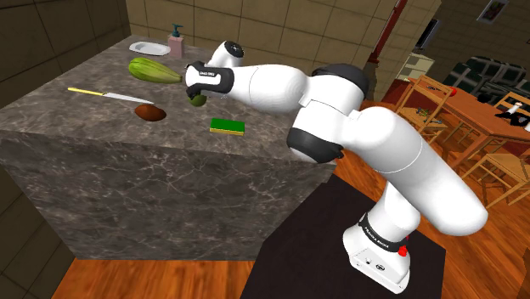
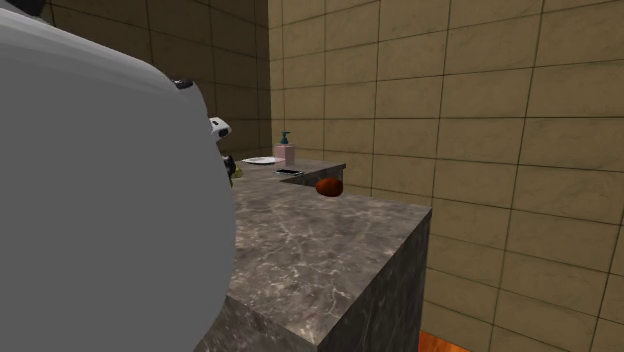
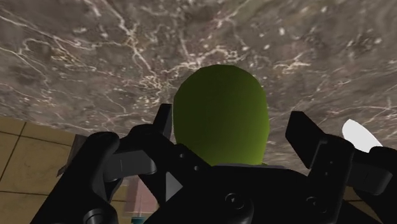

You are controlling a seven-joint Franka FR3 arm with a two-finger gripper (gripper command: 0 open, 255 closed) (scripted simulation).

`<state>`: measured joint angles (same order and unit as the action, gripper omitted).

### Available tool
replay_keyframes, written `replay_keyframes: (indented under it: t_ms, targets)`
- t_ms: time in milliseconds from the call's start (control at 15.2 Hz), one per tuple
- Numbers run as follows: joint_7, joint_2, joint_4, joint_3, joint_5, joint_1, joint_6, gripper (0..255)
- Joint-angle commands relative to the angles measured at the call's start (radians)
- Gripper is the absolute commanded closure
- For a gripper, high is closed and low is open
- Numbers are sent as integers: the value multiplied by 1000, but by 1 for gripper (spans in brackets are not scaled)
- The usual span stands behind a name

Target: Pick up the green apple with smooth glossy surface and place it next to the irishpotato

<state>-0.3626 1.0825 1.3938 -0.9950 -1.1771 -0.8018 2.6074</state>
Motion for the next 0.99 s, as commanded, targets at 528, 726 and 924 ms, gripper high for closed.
replay_keyframes:
  t_ms: [528, 726, 924]
  targets:
    - [-29, -116, 157, -60, 25, -113, -8, 0]
    - [-29, -116, 157, -60, 25, -113, -8, 0]
    - [-29, -116, 157, -60, 25, -113, -8, 0]
